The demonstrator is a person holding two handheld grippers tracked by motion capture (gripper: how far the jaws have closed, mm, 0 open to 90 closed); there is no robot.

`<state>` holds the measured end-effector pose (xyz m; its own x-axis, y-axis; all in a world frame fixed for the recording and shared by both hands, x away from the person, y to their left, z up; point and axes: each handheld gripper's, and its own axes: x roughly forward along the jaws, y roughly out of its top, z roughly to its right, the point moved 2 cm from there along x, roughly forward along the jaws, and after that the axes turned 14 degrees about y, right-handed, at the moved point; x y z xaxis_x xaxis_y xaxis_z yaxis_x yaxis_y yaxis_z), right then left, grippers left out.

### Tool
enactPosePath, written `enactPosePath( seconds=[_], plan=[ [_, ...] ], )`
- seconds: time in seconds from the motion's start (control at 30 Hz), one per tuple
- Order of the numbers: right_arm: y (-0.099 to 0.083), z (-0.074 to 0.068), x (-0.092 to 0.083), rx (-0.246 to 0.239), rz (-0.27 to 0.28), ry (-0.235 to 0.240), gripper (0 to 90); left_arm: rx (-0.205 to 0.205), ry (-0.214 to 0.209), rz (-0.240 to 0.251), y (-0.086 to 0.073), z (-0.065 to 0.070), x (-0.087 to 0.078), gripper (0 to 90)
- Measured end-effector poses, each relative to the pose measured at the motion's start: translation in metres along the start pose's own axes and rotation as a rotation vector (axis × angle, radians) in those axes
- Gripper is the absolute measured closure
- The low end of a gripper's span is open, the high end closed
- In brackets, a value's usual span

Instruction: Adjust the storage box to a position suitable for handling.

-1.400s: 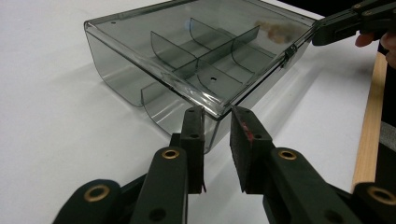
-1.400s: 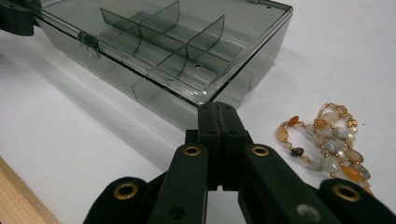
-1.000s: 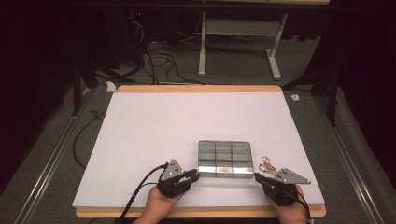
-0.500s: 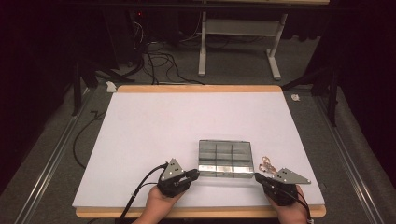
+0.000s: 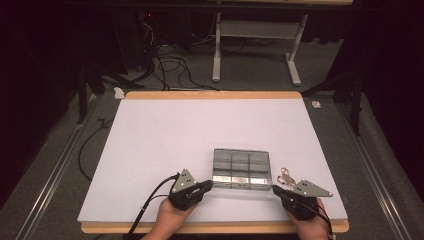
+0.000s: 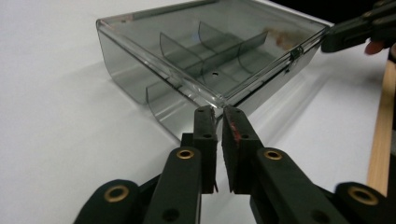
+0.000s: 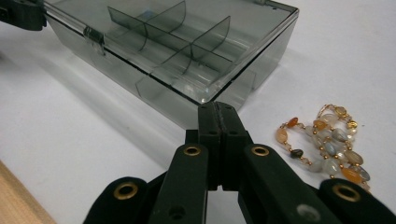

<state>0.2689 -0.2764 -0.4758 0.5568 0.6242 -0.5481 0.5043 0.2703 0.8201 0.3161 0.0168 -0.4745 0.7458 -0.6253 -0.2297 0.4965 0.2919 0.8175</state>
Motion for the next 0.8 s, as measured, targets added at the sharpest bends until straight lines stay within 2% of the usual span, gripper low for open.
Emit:
enactPosePath(
  seconds=[0.3,0.8],
  plan=[
    [0.0,0.0,0.0,0.0,0.0,-0.002,90.0,0.005,-0.004,0.007,0.001,0.001,0.0,85.4],
    [0.012,-0.003,-0.002,-0.016,0.053,-0.007,90.0,0.006,-0.003,0.025,0.006,0.0,0.001,85.7]
  ],
)
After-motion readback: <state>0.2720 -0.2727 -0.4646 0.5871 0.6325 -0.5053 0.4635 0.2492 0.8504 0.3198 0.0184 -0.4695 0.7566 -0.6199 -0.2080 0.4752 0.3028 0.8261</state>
